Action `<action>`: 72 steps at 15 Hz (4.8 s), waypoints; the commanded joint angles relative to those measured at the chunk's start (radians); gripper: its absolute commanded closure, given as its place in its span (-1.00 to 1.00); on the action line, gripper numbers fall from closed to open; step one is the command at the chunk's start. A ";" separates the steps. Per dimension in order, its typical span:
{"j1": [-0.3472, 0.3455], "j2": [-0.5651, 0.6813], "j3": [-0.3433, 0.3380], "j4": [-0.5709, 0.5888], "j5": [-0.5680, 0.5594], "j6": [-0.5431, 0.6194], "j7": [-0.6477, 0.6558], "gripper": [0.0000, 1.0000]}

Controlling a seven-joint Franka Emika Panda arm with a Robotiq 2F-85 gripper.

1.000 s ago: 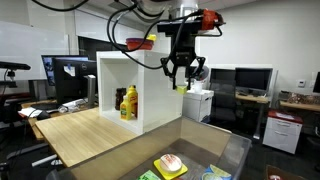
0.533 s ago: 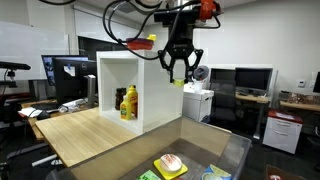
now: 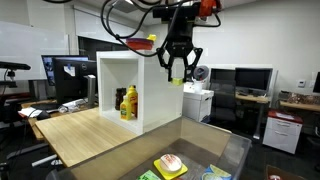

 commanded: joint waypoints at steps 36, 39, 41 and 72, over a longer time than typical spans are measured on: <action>0.012 -0.102 -0.014 0.073 0.007 -0.120 -0.096 0.57; 0.022 -0.120 -0.012 0.075 0.014 -0.121 -0.115 0.57; 0.030 -0.127 -0.012 0.078 0.015 -0.124 -0.126 0.57; 0.223 -0.295 0.042 0.029 0.039 -0.094 -0.179 0.57</action>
